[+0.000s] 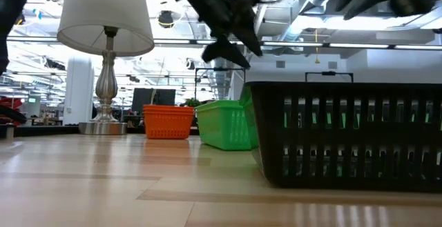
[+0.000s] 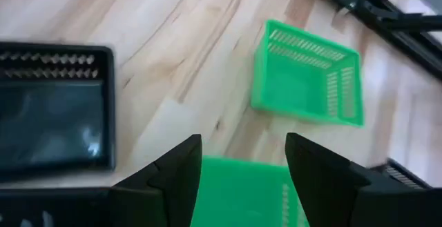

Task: Stack baskets by color
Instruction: Stack the green bin on top of the stacked green bins

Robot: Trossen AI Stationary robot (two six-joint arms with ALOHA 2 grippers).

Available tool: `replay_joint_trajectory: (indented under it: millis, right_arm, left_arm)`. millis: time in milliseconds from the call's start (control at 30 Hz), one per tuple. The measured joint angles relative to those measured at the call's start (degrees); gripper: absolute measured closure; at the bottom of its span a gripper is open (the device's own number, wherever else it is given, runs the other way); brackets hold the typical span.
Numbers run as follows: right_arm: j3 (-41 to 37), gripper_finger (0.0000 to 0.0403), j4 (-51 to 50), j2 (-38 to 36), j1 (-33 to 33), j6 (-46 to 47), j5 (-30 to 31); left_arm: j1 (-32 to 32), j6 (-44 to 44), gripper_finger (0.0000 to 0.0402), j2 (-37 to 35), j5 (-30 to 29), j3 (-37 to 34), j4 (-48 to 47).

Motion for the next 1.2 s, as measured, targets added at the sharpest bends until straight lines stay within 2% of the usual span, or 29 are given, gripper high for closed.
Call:
replay_joint_trajectory:
  millis: [167,367,600,767,867,1033,1200]
  right_arm:
    - [-0.05,0.0301,-2.44,1.26,11.76,13.56,7.21]
    - [-0.05,0.0301,-6.02,6.84,18.27,27.75,6.98]
    - [-0.05,0.0301,-5.81,11.64,23.4,38.6,6.65]
    - [-0.05,0.0301,-2.9,12.9,25.64,39.9,6.54]
    - [-0.05,0.0301,-2.34,13.24,26.25,39.88,6.53]
    - [-0.1,0.0301,-2.08,13.37,26.25,39.88,6.58]
    - [-0.1,0.0301,-2.16,13.37,26.25,39.84,6.59]
  left_arm:
    - [-1.26,3.87,0.0205,7.7,-0.96,5.7,0.75]
    - [-3.22,7.58,0.0205,17.31,-3.96,15.84,-1.96]
    - [-4.91,13.04,0.0205,27.13,-7.45,28.72,-6.17]
    - [-5.17,13.91,0.0205,31.78,-5.86,34.85,-8.51]
    - [-5.34,13.54,0.0205,32.52,-3.32,35.52,-8.71]
    - [-6.48,16.0,0.0205,32.5,-9.88,34.27,-8.22]
    - [-7.13,15.99,0.0205,32.46,-8.47,32.47,-6.56]
